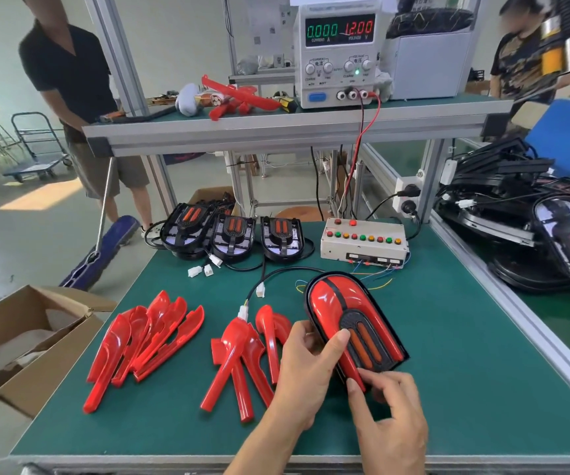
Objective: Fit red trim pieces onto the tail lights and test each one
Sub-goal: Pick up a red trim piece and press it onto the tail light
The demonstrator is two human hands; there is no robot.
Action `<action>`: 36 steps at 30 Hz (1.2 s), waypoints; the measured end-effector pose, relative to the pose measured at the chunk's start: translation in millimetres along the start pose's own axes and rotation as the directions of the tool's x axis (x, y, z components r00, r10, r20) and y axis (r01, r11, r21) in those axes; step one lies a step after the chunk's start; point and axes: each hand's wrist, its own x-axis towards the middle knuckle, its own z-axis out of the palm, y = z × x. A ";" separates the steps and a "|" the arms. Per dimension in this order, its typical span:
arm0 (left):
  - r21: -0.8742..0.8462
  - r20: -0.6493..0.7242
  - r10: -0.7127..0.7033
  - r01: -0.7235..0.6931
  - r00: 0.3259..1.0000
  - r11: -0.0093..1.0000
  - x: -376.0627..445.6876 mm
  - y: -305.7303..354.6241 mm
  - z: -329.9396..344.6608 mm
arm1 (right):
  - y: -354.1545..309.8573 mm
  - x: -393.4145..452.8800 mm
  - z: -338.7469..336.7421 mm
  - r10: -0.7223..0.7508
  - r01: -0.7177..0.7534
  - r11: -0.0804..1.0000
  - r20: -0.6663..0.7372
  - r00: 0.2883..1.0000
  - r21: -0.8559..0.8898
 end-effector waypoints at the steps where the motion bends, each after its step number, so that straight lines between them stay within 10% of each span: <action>1: 0.004 0.002 0.002 -0.002 1.000 1.000 -0.3 -1.5 0.2 | -0.5 0.5 -0.8 0.006 -0.006 1.000 0.014 1.000 0.005; 15: -0.079 -0.003 -0.125 0.124 0.992 0.989 3.7 -5.2 -8.0 | -3.9 0.6 -0.9 0.003 0.002 0.999 0.094 0.996 -0.053; 20: -0.205 0.004 -0.120 0.118 0.993 0.972 9.5 11.5 -8.7 | -18.3 1.0 -1.6 0.335 -0.325 0.930 -0.034 0.941 0.172; 27: -0.246 0.074 -0.057 0.073 0.996 0.966 0.5 16.5 3.0 | -25.3 33.7 -14.3 0.459 -0.599 0.738 0.421 0.783 0.311; 36: -0.127 0.177 -0.018 0.041 0.984 0.991 -0.9 13.8 -0.2 | -6.3 27.8 -12.3 0.461 -0.575 0.716 0.350 0.815 0.395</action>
